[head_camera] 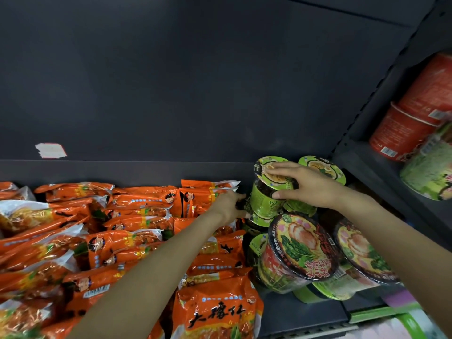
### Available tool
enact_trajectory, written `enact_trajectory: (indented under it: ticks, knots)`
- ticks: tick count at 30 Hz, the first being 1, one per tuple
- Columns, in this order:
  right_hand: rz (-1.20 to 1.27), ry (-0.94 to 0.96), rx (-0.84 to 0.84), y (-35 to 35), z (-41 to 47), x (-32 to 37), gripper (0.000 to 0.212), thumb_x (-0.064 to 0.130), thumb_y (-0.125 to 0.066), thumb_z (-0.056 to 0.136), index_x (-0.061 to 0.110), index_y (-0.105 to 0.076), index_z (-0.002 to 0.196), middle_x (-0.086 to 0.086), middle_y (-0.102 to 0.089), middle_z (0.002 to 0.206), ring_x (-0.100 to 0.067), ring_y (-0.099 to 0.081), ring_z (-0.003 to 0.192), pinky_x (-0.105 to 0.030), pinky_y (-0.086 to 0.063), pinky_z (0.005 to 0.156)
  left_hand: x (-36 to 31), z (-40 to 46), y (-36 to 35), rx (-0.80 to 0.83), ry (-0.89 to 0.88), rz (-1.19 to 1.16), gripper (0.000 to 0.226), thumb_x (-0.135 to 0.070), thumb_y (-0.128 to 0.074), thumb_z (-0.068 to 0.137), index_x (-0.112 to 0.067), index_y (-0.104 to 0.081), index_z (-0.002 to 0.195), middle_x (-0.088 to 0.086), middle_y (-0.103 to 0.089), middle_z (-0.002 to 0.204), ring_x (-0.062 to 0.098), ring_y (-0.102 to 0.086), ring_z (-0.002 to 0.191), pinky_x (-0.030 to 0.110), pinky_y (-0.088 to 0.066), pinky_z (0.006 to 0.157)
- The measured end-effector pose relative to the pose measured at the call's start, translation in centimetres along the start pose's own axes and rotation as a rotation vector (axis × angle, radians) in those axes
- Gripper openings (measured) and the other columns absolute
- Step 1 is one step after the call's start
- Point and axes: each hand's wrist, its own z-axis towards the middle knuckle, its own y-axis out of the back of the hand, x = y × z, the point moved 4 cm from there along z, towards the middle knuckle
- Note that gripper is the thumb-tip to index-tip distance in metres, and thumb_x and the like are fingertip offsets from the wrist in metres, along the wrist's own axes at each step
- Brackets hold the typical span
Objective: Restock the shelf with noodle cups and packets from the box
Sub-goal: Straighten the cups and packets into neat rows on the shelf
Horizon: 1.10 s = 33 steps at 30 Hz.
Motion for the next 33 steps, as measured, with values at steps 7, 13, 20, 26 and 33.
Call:
enact_trajectory:
  ticks: [7, 13, 20, 26, 33]
  knots:
    - [-0.002, -0.050, 0.006, 0.37, -0.06, -0.32, 0.053, 0.041, -0.060, 0.087, 0.036, -0.043, 0.137, 0.005, -0.028, 0.151, -0.013, -0.025, 0.140, -0.025, -0.018, 0.109, -0.22, -0.10, -0.42, 0.098, -0.030, 0.090, 0.088, -0.034, -0.071, 0.080, -0.021, -0.019, 0.149, 0.005, -0.027, 0.154, 0.023, -0.026, 0.141, 0.036, -0.027, 0.113]
    - [-0.163, -0.119, -0.140, 0.28, 0.27, -0.20, 0.065, 0.059, -0.055, 0.081, 0.028, -0.046, 0.137, -0.003, -0.045, 0.139, -0.021, -0.040, 0.130, -0.035, -0.034, 0.108, 0.17, -0.05, -0.64, 0.048, -0.046, 0.122, 0.086, -0.039, -0.070, 0.080, -0.019, -0.022, 0.149, 0.005, -0.029, 0.153, 0.023, -0.027, 0.140, 0.041, -0.029, 0.113]
    - [-0.193, -0.118, 0.064, 0.48, 0.10, -0.24, 0.075, 0.045, -0.065, 0.082, 0.028, -0.030, 0.146, -0.004, -0.034, 0.143, -0.022, -0.028, 0.134, -0.029, -0.025, 0.108, -0.05, -0.51, -0.41, -0.011, -0.064, 0.107, 0.082, -0.034, -0.071, 0.080, -0.015, -0.027, 0.147, 0.006, -0.034, 0.150, 0.023, -0.032, 0.138, 0.039, -0.031, 0.112]
    - [-0.251, -0.087, -0.053, 0.58, 0.05, -0.79, 0.068, 0.042, -0.066, 0.082, 0.028, -0.039, 0.142, -0.003, -0.045, 0.137, -0.021, -0.037, 0.130, -0.032, -0.031, 0.108, -0.10, -0.40, -0.45, 0.018, -0.069, 0.126, 0.085, -0.037, -0.070, 0.081, -0.014, -0.024, 0.148, 0.006, -0.032, 0.152, 0.023, -0.030, 0.139, 0.039, -0.029, 0.113]
    - [-0.255, -0.108, -0.156, 0.04, -0.33, -0.47, 0.069, 0.051, -0.062, 0.081, 0.028, -0.039, 0.142, -0.003, -0.046, 0.122, -0.021, -0.039, 0.123, -0.033, -0.036, 0.102, -0.49, -0.72, -0.10, -0.028, -0.049, 0.048, 0.079, -0.031, -0.073, 0.079, -0.014, -0.033, 0.145, 0.007, -0.041, 0.146, 0.023, -0.038, 0.134, 0.036, -0.034, 0.110]
